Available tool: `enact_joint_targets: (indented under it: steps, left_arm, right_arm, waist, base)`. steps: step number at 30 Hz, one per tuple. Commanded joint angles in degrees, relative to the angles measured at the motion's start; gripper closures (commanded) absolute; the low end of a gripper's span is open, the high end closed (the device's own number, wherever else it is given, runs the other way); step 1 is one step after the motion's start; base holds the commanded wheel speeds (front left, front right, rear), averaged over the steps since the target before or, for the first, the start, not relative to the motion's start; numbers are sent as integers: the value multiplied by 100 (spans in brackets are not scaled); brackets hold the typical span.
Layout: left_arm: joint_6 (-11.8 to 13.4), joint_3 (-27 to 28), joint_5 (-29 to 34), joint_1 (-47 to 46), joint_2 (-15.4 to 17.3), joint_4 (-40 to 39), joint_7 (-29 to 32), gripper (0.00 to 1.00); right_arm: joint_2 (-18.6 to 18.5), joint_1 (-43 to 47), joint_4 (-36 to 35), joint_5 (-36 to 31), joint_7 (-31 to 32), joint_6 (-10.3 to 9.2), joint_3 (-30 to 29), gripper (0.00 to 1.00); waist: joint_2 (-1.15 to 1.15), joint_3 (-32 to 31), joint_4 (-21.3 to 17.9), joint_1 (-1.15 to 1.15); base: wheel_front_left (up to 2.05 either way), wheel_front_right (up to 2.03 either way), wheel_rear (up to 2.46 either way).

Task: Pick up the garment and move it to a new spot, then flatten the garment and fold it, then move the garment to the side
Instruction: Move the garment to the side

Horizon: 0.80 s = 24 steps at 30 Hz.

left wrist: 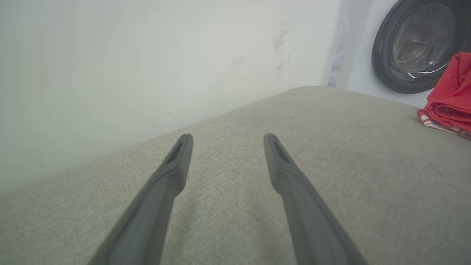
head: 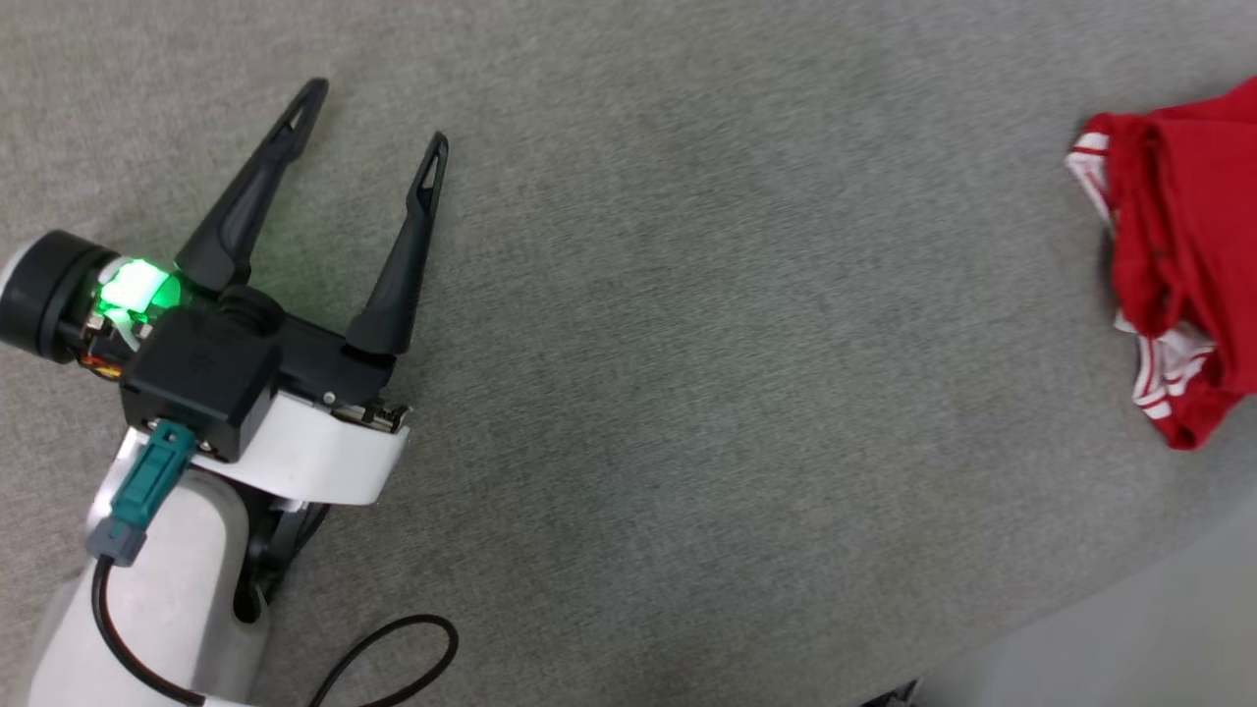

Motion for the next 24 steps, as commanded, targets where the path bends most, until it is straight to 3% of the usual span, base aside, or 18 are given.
enact_joint_targets:
  steps: [1,4,5,6,7,16,24]
  left_arm:
    - [-7,-2,14,-88,29,-27,1,0]
    - [10,-20,10,-118,25,-41,-7,0]
    - [14,-33,3,-127,14,-33,-17,0]
    - [17,-43,-5,-130,3,-17,-29,0]
    - [22,-58,-14,-128,-10,8,-47,0]
    - [100,-141,-104,62,-141,356,-262,0]
    - [305,-195,-313,489,-477,948,-590,0]
  right_arm:
    - [-15,-127,98,29,-82,-7,-63,100]
    - [-40,-170,380,-41,-322,-7,-148,100]
    - [-62,-165,501,-77,-415,-7,-171,94]
    - [-50,-186,583,-67,-570,-7,-208,58]
    - [-47,-201,697,-99,-653,-7,-222,0]
    - [-242,-273,1331,-558,-1783,-7,-543,0]
    - [-326,202,1154,-383,-2680,-7,-383,0]
  waist:
    - [0,185,138,-2]
    - [0,224,188,-2]
    - [0,223,205,-2]
    - [0,214,222,-2]
    - [0,190,239,-2]
    - [0,-303,377,-2]
    - [0,-1238,645,-2]
  base:
    - [0,0,0]
    - [0,0,0]
    - [0,0,0]
    - [0,0,0]
    - [0,0,0]
    - [0,0,0]
    - [0,0,0]
